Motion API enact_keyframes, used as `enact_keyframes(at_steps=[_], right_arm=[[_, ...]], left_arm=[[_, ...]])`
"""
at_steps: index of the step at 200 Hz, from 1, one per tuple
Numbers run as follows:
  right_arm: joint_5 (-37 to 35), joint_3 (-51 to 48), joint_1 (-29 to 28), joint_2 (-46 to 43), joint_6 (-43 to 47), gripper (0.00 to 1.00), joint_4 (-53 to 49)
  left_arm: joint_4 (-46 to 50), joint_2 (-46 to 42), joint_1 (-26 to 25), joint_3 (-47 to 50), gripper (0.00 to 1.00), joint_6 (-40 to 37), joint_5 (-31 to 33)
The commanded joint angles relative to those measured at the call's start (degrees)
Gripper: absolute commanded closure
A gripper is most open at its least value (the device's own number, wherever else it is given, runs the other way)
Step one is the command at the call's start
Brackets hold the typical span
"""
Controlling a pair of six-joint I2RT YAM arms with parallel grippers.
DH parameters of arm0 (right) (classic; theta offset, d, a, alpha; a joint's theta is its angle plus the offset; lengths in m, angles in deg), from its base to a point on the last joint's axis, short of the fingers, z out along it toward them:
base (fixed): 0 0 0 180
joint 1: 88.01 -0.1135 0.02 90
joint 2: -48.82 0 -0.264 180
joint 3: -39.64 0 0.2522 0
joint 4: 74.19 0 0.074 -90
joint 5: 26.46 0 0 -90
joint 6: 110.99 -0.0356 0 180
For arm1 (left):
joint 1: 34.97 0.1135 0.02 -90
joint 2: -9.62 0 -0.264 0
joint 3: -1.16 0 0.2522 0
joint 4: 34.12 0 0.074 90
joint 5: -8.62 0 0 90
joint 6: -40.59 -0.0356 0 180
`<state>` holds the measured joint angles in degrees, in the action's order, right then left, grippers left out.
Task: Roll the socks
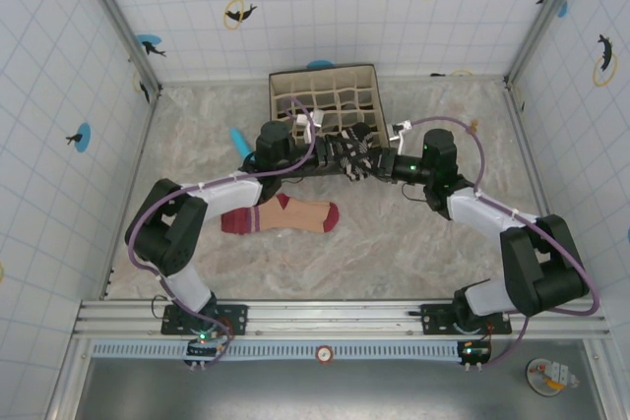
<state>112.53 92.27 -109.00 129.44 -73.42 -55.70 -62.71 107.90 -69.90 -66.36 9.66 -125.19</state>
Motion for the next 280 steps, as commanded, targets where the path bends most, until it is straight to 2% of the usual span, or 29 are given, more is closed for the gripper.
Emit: enact_keyframes(at_steps=[1,20,48,57,82,119,156,170,193,228,237,245,280], right_arm=[[-1.19,3.34,0.32,-0.97,4.27,1.00,-3.85],[-2.43,6.17,0.38,-0.91,8.49,1.00,-9.48],[-4.88,11.25,0.57,-0.09,14.83,1.00,-17.90],[-5.45,12.40,0.64,0.28,15.96,1.00,-19.06],[-8.68,16.08,0.61,1.83,19.48,1.00,-23.33],[-16.42,23.58,-0.90,6.01,28.24,1.00,-32.67],[-21.75,29.60,-1.64,10.65,34.11,1.00,-37.13],[-23.53,30.61,-1.77,12.00,35.83,1.00,-37.26],[-26.46,33.16,-2.83,14.54,39.12,1.00,-39.93],[-37.17,35.33,-5.16,17.45,43.85,1.00,-44.21],[-38.58,36.07,-5.31,18.16,44.52,1.00,-44.81],[-39.66,37.01,-5.37,19.13,45.11,1.00,-45.63],[-45.98,40.71,-6.75,22.14,48.28,1.00,-49.12]], left_arm=[[3.87,-0.79,-0.64,-1.70,0.25,-3.19,-0.34],[7.95,-1.63,0.00,-1.70,0.19,-5.41,0.52],[16.95,-3.23,1.79,-6.07,0.16,-10.06,2.40],[20.73,-3.89,2.58,-7.02,0.09,-12.04,3.55],[27.75,-6.66,5.75,-7.68,0.07,-15.50,6.65],[41.94,-9.87,9.07,-10.43,0.08,-24.09,17.69],[51.34,-8.47,9.89,-11.43,0.17,-30.88,30.80],[52.18,-7.32,10.03,-11.09,0.19,-32.53,33.97],[51.98,-5.63,10.07,-10.67,0.22,-33.92,35.79],[53.47,-4.21,9.98,-10.28,0.24,-34.37,39.39],[53.17,-4.45,10.00,-9.61,0.24,-34.18,40.04],[53.16,-4.41,12.10,-9.39,0.24,-33.98,40.50],[54.08,-2.91,12.99,-10.05,0.28,-34.24,41.43]])
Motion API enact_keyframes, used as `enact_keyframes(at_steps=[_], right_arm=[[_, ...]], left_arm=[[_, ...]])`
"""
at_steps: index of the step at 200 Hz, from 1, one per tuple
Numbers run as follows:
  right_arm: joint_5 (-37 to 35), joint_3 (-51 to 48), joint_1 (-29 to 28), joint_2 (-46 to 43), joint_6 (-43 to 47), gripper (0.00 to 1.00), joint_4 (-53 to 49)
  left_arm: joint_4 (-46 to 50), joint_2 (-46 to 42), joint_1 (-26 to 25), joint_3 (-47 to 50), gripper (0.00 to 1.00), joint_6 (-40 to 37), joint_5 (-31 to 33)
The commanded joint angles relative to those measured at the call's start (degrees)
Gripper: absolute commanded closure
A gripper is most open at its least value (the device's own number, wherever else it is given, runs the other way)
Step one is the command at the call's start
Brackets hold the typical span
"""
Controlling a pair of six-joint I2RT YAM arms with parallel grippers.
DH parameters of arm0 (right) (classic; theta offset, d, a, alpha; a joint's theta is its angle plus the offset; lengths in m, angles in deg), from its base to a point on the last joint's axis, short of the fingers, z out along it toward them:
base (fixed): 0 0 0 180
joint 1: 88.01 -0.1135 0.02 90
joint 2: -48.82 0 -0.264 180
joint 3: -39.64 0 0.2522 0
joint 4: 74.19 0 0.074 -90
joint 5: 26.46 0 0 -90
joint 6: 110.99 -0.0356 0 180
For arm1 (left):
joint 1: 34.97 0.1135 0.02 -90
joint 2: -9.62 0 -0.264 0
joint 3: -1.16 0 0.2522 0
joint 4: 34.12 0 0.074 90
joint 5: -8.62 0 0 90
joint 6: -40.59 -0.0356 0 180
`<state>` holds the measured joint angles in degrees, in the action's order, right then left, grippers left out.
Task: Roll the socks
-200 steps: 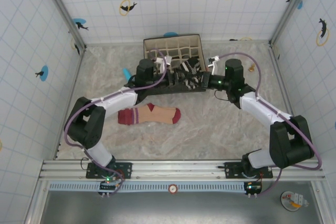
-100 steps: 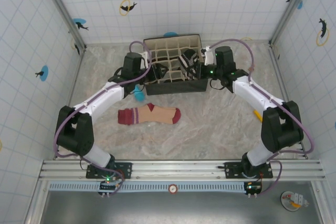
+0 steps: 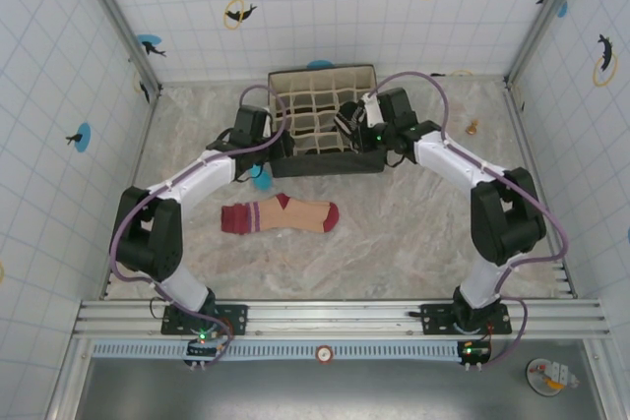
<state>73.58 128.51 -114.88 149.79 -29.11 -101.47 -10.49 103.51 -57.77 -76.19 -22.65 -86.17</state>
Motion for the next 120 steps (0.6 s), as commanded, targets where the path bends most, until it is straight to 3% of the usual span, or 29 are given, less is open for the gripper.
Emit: enact_keyframes(at_steps=[1,22,74,100,120], right_arm=[[-7.31,4.54,-0.93,1.87,4.07,1.00,-3.49],[-10.71,5.65,-1.52,2.99,5.27,1.00,-5.18],[-9.50,9.65,-3.81,6.40,5.03,1.00,-4.84],[-10.45,10.25,-5.43,6.96,5.39,1.00,-5.07],[-10.78,9.91,-5.99,7.61,5.32,1.00,-4.96]], left_arm=[[1.84,1.57,0.80,-0.26,0.28,-1.96,2.38],[2.31,3.20,0.89,-0.74,0.30,-2.23,2.36],[2.09,4.07,0.86,-0.84,0.37,-1.67,-0.72],[2.29,2.35,0.87,-0.85,0.37,-0.83,-1.92],[2.60,0.21,0.92,-2.12,0.30,-0.74,-0.98]])
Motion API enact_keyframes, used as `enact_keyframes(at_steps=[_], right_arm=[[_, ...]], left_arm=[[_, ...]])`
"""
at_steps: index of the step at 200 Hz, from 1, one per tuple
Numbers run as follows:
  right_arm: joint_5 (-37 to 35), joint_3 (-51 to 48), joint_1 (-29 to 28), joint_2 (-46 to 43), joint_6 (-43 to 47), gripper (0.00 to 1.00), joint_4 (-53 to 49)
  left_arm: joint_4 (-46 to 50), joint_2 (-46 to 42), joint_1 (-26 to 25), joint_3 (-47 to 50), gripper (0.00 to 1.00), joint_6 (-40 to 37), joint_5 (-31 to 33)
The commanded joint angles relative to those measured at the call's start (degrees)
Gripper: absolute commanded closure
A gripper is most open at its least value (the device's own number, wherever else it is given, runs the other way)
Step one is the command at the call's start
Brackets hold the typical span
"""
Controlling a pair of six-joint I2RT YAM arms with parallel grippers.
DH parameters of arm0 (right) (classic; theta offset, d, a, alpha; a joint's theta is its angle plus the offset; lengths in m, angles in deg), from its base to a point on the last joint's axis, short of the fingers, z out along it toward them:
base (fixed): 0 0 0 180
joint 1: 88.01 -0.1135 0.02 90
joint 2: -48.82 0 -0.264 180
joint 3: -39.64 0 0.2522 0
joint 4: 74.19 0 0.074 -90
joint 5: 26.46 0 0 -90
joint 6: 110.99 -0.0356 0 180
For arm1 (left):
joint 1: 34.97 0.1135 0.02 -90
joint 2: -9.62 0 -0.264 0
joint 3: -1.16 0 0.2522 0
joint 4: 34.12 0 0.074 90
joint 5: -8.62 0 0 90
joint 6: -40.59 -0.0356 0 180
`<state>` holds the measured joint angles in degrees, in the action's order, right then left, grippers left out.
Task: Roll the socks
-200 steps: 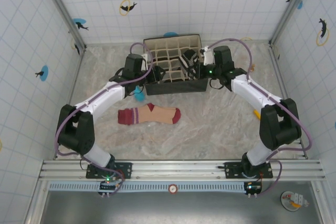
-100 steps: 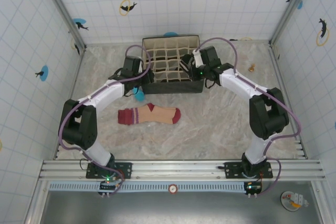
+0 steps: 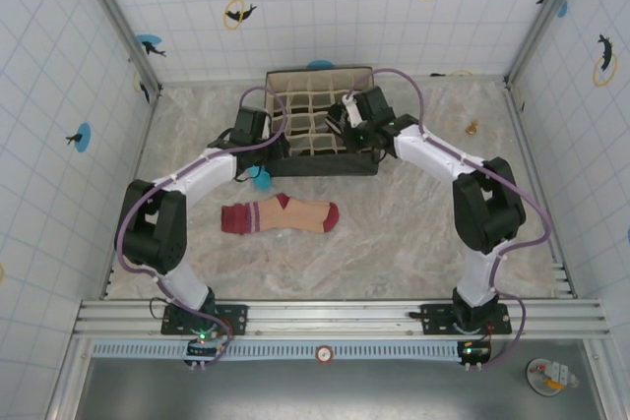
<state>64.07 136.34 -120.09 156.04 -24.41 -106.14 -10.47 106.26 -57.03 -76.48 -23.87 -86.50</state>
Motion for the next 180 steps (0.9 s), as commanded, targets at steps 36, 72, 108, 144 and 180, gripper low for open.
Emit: enact_keyframes(at_steps=[36,72,108,144,180], right_arm=[[-3.16,-0.74,-0.87,1.31,-0.24,1.00,0.38],[-4.63,-4.64,-0.80,-0.33,-0.49,1.00,1.92],[-5.79,-5.91,-0.88,-0.76,0.33,1.00,1.01],[-6.39,-6.77,-0.88,-2.12,0.51,1.00,0.35],[-6.86,-8.36,-0.88,-3.53,1.20,1.00,1.37]], left_arm=[[7.39,-1.45,0.66,-6.06,0.28,-1.39,3.51],[8.11,0.87,2.02,-4.57,0.34,-0.46,6.19],[7.73,2.95,2.71,-3.56,0.40,0.09,5.64],[7.51,5.22,2.67,-3.48,0.46,0.46,0.22],[6.98,5.92,2.65,-2.31,0.46,0.49,-2.14]])
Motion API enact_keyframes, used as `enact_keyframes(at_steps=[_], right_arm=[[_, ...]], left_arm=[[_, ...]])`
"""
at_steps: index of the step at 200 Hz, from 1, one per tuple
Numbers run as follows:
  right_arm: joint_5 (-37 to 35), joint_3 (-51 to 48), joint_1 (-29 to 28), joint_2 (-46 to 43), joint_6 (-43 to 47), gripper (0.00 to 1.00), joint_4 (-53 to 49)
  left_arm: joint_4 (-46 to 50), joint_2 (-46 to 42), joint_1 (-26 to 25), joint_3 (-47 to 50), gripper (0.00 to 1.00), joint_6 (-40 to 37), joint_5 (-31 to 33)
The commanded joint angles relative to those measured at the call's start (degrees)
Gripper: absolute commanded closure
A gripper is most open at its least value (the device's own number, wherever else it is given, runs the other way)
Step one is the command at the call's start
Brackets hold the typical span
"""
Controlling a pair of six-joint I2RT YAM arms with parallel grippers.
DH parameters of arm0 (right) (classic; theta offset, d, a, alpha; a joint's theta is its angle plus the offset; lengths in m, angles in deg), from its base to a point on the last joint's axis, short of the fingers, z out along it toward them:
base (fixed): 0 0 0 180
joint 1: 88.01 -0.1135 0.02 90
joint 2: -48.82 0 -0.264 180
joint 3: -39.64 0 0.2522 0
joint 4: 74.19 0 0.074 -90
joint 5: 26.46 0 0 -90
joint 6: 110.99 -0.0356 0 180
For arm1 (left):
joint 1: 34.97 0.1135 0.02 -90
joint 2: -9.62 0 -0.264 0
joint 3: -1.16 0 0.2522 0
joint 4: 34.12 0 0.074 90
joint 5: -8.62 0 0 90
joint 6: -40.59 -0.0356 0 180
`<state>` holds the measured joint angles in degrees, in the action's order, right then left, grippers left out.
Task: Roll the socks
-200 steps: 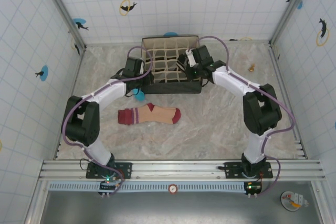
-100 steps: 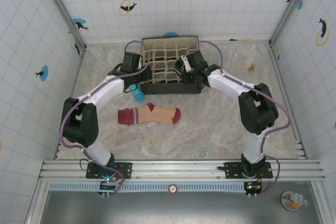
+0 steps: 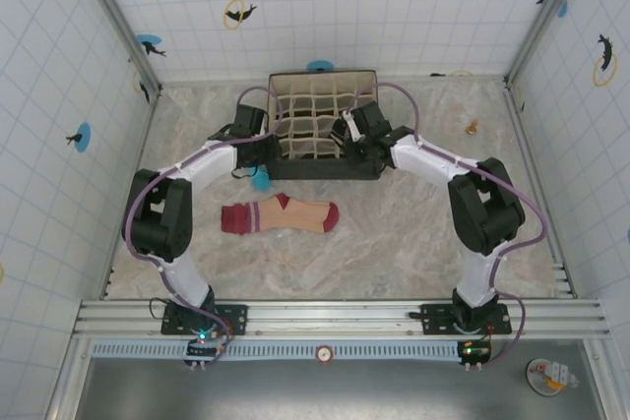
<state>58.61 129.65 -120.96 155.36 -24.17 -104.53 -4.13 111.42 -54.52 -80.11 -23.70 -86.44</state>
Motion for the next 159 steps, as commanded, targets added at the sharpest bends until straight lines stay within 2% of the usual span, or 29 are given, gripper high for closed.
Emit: enact_keyframes(at_steps=[1,13,22,42,49,115,159], right_arm=[[-1.40,-1.74,-0.01,-2.93,0.97,1.00,-0.23],[-1.12,-2.13,-0.01,-3.29,1.36,1.00,0.13],[-0.86,-2.46,-0.01,-3.68,1.72,1.00,0.43],[-0.70,-3.15,-0.01,-4.81,2.25,1.00,0.57],[-0.66,-3.37,-0.05,-5.31,2.46,1.00,0.48],[-2.25,-6.41,-0.71,-10.34,4.14,1.00,-3.38],[-3.46,-6.33,-1.06,-8.17,4.58,1.00,-7.82]], left_arm=[[0.65,0.81,0.13,1.32,0.46,0.35,-2.18],[0.96,1.38,0.13,1.08,0.49,0.57,-1.22],[1.37,2.09,0.15,0.74,0.56,0.79,-0.98],[2.80,3.60,0.13,-0.52,0.91,2.18,-0.04],[2.91,3.79,0.18,-0.57,1.00,3.13,0.44],[3.79,3.50,0.13,-0.13,1.00,10.54,3.88],[4.60,3.61,0.13,-0.91,1.00,12.37,4.35]])
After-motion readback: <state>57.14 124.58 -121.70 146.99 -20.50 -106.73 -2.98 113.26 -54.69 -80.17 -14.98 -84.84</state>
